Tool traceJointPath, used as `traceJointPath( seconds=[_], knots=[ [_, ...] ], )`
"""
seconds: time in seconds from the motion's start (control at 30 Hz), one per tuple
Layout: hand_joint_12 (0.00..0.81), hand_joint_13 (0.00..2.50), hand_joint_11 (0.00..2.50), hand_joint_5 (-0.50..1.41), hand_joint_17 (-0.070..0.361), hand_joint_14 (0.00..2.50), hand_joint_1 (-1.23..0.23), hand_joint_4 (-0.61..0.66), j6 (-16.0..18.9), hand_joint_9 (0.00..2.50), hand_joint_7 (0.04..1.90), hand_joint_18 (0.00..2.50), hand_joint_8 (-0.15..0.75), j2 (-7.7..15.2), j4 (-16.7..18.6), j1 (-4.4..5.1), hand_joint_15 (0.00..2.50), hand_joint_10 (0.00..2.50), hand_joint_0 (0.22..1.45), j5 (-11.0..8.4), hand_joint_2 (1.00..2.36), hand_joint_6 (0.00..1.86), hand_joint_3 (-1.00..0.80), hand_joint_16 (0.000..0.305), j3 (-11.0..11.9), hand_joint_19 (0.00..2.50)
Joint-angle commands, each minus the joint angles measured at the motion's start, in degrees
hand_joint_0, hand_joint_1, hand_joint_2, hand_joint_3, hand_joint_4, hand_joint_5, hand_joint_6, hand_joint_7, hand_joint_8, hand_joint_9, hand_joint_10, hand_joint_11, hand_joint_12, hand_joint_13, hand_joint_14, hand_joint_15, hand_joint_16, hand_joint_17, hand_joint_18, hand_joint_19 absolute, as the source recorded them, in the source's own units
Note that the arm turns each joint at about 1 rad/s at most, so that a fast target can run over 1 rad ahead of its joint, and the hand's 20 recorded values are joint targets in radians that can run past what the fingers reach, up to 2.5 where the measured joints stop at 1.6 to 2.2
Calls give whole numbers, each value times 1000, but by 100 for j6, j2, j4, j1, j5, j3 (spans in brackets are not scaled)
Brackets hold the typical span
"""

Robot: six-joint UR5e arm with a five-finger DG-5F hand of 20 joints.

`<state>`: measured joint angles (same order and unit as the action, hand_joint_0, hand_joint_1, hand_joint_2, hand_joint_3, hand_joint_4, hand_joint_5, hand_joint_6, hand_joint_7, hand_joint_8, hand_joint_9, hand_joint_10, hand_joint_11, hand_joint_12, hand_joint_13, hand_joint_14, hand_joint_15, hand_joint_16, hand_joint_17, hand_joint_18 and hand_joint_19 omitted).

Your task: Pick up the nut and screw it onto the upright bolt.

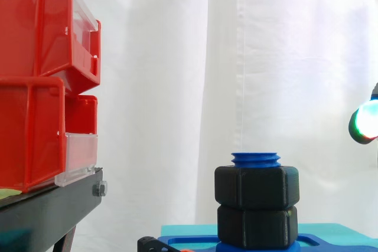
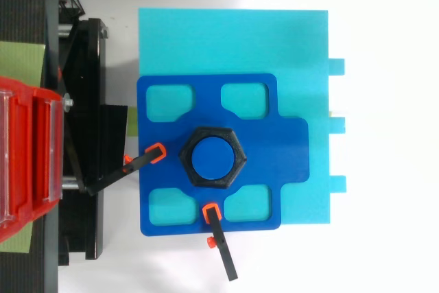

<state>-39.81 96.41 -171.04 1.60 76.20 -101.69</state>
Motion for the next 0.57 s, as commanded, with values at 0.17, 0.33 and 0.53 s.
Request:
traceJointPath(
  seconds=[0.17, 0.33, 0.53],
  knots=[
    [377, 0, 0, -258, 112, 0, -255, 3, 0, 0, 688, 0, 189, 1, 0, 7, 0, 0, 475, 0, 1000, 502, -500, 50, 0, 0],
    [374, 0, 0, -257, 112, 0, -268, 6, 0, 0, 699, 0, 187, 1, 0, 7, 0, 0, 477, 0, 1000, 502, -500, 50, 0, 0],
    [372, 0, 0, -258, 112, 0, -275, 13, 0, 0, 716, 0, 180, 1, 0, -2, 0, 0, 479, 0, 1000, 502, -500, 50, 0, 0]
  ],
)
